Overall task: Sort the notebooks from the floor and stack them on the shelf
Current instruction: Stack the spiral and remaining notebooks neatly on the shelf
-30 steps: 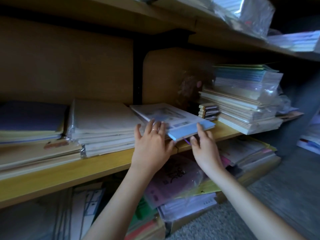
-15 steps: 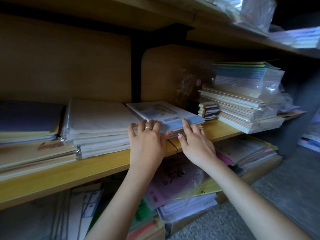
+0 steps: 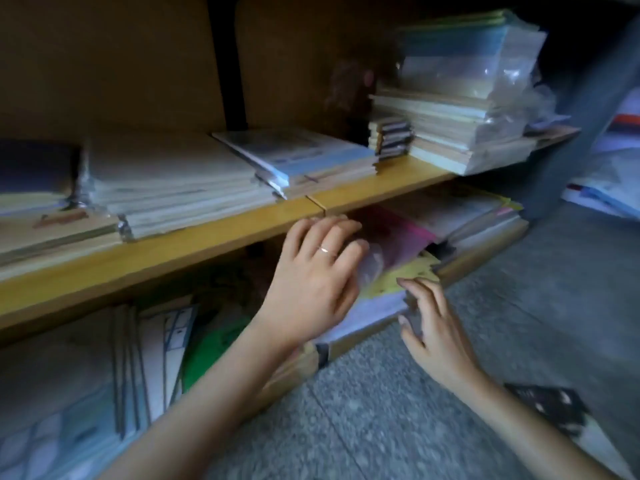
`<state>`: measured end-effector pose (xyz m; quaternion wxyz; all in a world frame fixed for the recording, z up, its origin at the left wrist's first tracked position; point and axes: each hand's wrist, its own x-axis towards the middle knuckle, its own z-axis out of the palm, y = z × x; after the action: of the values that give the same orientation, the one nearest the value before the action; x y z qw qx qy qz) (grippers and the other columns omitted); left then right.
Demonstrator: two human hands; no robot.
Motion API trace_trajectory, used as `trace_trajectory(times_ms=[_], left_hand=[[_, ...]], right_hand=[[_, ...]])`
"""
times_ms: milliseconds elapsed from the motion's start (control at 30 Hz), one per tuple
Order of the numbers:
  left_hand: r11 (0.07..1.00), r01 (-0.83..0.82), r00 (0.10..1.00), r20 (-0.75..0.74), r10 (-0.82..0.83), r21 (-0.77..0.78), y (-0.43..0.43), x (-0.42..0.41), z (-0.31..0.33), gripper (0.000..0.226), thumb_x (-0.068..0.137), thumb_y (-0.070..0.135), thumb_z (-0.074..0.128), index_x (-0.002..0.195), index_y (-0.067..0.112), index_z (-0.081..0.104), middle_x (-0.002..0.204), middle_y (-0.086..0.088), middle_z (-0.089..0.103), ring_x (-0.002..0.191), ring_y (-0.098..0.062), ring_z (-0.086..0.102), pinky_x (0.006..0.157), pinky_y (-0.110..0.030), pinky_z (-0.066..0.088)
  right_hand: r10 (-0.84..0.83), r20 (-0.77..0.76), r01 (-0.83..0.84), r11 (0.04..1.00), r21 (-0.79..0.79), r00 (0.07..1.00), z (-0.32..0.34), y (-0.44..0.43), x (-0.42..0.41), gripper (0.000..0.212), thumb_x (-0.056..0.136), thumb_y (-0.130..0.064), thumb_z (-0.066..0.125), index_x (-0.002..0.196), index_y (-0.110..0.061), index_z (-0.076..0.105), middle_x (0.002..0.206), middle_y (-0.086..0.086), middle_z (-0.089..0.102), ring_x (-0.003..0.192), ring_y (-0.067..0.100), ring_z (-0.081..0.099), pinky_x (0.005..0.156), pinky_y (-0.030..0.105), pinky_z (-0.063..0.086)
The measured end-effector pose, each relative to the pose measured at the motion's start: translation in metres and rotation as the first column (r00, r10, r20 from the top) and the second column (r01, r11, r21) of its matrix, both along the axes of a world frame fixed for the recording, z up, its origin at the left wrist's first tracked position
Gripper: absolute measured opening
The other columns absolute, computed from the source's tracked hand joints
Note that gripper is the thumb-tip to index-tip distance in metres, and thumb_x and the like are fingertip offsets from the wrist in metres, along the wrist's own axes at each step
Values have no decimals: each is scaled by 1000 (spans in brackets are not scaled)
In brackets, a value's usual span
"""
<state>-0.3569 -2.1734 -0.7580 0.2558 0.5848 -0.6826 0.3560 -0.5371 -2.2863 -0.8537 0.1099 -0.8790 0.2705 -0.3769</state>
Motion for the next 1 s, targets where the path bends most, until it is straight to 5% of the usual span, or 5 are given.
trace_trajectory(times_ms=[133, 333, 467, 700, 1000], left_hand=[[927, 137, 965, 163, -204, 348, 9, -35, -69, 28, 76, 26, 55, 98, 11, 63, 115, -10, 63, 110, -26, 48, 97, -40, 33], [789, 258, 922, 101, -373, 557, 10, -77, -120, 25, 74, 26, 51, 90, 14, 66, 113, -8, 65, 107, -24, 48, 92, -36, 32], [737, 342, 892, 44, -449, 583, 7, -102, -130, 22, 74, 24, 49, 85, 13, 64, 112, -8, 65, 106, -24, 49, 92, -36, 33], [693, 387, 885, -35, -464, 608, 7, -128, -129, 26, 78, 26, 45, 87, 14, 66, 115, -8, 64, 108, -27, 59, 93, -37, 34], [559, 498, 861, -455, -228, 663, 24, -110, -131, 27, 84, 30, 42, 99, 25, 64, 110, 8, 62, 102, -14, 59, 86, -29, 49]], right_hand=[[-320, -285, 386, 896, 220, 904, -87, -1, -106, 67, 79, -21, 70, 136, -11, 37, 130, 13, 36, 117, 35, 46, 95, 36, 39], [-560, -630, 840, 292, 457, 538, -165, 2, -238, 124, 42, -72, 67, 136, 3, 37, 130, 33, 42, 120, 46, 43, 95, 49, 39], [-503, -638, 801, 230, 552, 584, -156, 3, -262, 109, 52, -47, 88, 140, -6, 38, 141, 16, 44, 129, 30, 42, 106, 37, 32], [-437, -801, 903, 68, 425, 410, -205, -29, -292, 155, 21, -86, 69, 147, -13, 16, 150, 21, 21, 140, 36, 19, 114, 48, 15], [-680, -314, 568, 184, 802, 663, -125, 22, -238, 20, 95, -12, 48, 104, 2, 60, 65, 8, 55, 48, 12, 55, 40, 17, 39]])
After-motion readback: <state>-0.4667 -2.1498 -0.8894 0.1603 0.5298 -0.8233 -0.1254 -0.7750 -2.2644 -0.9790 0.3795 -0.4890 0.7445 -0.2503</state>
